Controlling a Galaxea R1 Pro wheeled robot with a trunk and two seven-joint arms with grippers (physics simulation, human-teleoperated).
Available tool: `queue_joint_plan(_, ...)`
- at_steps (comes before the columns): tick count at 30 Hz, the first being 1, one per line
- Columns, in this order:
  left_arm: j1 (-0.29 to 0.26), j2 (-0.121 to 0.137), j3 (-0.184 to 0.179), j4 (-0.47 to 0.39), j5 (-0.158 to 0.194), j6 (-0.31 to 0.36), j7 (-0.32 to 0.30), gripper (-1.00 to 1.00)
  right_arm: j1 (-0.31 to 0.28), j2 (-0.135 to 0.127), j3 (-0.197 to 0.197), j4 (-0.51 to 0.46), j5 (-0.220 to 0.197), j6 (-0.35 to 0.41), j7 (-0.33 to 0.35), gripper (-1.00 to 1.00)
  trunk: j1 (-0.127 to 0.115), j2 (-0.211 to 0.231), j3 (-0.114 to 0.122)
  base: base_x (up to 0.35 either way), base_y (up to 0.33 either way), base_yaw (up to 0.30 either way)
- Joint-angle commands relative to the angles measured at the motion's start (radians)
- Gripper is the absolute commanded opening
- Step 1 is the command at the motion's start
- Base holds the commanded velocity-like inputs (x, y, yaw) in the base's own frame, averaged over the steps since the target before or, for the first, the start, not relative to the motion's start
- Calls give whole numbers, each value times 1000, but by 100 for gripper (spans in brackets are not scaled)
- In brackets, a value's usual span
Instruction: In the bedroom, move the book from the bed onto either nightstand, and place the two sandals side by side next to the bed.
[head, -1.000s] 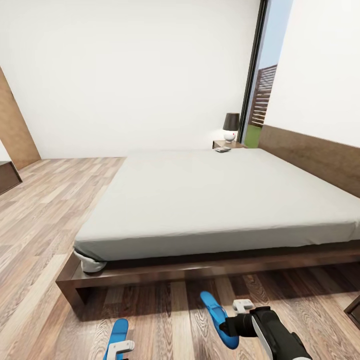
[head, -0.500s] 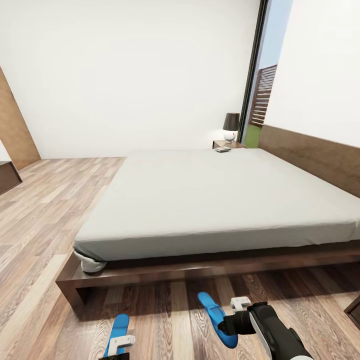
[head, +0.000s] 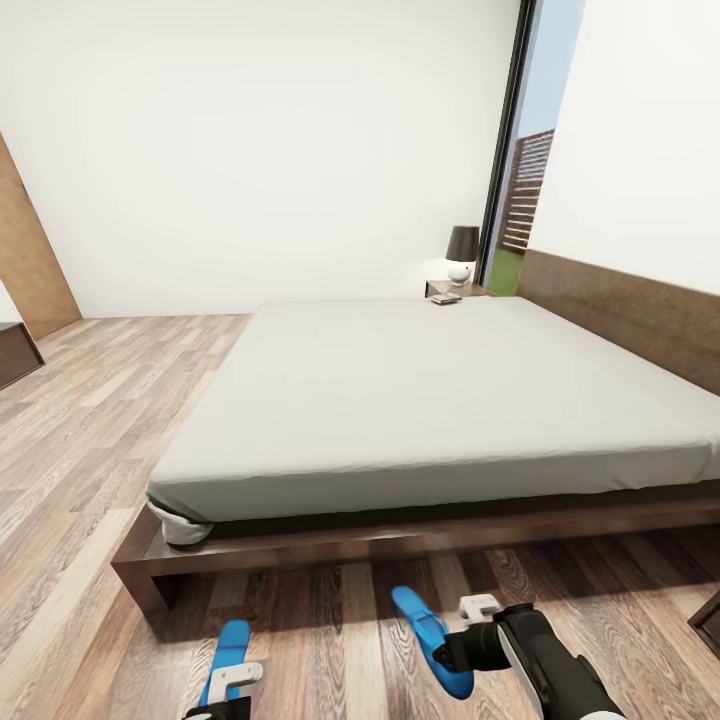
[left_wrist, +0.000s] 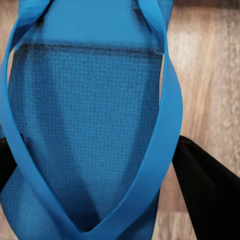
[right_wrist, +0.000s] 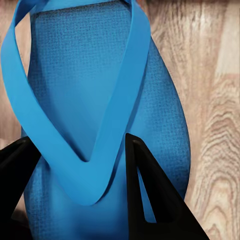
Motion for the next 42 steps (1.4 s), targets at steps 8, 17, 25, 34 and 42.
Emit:
queue_joint_plan(8,-2,1,-9,-2,9,2,5,-100,0,-7,2,-1,14,2,76,-100,11,-21,-10,0,0,0)
queue_joint_plan(17,-2,1,-9,-2,8,-14,7,-100,0,-7,3,-1,17,10,104,-100,15,-28,-13,0,0,0)
queue_joint_plan(25,-2,1,-9,-1,8,-30,7,-100,0,-9,3,-1,18,29,106,-100,46,-84,-39,0,0,0)
queue_joint_plan(34,-2,2,-9,-2,7,-43,7,-100,0,-10,2,-1,18,30,106,-100,80,-147,-67,0,0,0)
queue_joint_plan(42,-3,3,-10,-4,7,-56,7,-100,0,-10,2,-1,18,30,105,-100,87,-156,-97,0,0,0)
